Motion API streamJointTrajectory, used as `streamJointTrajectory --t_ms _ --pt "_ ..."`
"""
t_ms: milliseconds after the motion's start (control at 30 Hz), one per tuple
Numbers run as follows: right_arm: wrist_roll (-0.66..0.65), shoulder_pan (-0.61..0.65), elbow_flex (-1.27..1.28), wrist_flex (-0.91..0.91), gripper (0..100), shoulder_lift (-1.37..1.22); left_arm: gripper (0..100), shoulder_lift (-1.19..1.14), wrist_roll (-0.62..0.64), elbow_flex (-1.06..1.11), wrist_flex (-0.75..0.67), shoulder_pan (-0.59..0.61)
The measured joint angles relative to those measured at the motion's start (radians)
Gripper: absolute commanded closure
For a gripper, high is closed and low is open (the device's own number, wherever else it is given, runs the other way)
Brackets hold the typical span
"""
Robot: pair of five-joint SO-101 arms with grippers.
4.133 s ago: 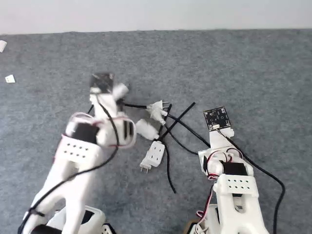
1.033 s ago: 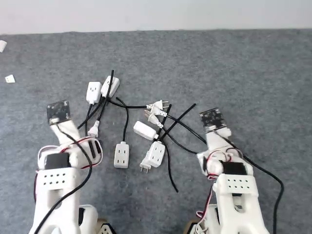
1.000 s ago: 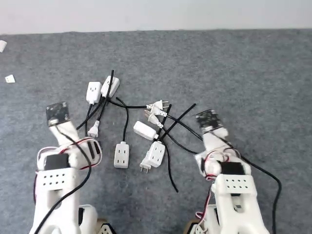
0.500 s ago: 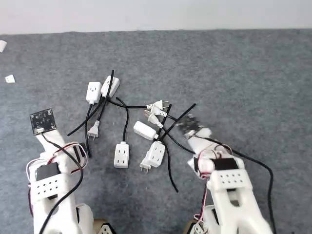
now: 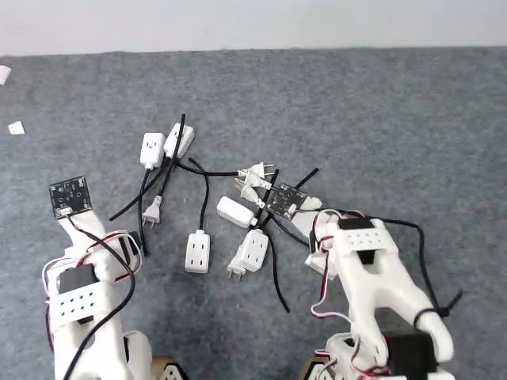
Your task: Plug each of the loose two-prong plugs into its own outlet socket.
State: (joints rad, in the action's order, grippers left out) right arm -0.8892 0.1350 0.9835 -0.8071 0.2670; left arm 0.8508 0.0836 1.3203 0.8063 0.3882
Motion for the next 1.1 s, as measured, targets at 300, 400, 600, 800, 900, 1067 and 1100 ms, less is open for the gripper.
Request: streamJointTrajectory --t_ms 300,400,600,800,900,1067,1100 --pt "-0.055 -0.002 -0.063 -0.081 95.2 0.052 78 0.002 -0.002 0.018 -0.049 -0.014" --pt "-0.055 0.0 -0.069 -0.084 91.6 0.063 78 0.002 -0.002 0.018 -0.049 -0.014" --pt "-0.091 0.002 -0.069 -0.084 90.2 0.017 78 0.002 -0.002 0.018 -0.049 -0.014" --pt "-0.167 -0.052 -0.17 -0.083 90.2 -0.13 78 0.002 -0.002 0.018 -0.049 -0.014" --pt "-0.21 -0.104 -0.239 -0.086 90.2 -0.229 78 0.002 -0.002 0.018 -0.049 -0.014" --pt "-0.218 -0.123 -0.348 -0.167 99.7 -0.316 78 0.002 -0.002 0.018 -0.049 -0.014" --pt "-0.218 -0.124 -0.358 -0.17 98.6 -0.321 78 0.002 -0.002 0.018 -0.049 -0.014"
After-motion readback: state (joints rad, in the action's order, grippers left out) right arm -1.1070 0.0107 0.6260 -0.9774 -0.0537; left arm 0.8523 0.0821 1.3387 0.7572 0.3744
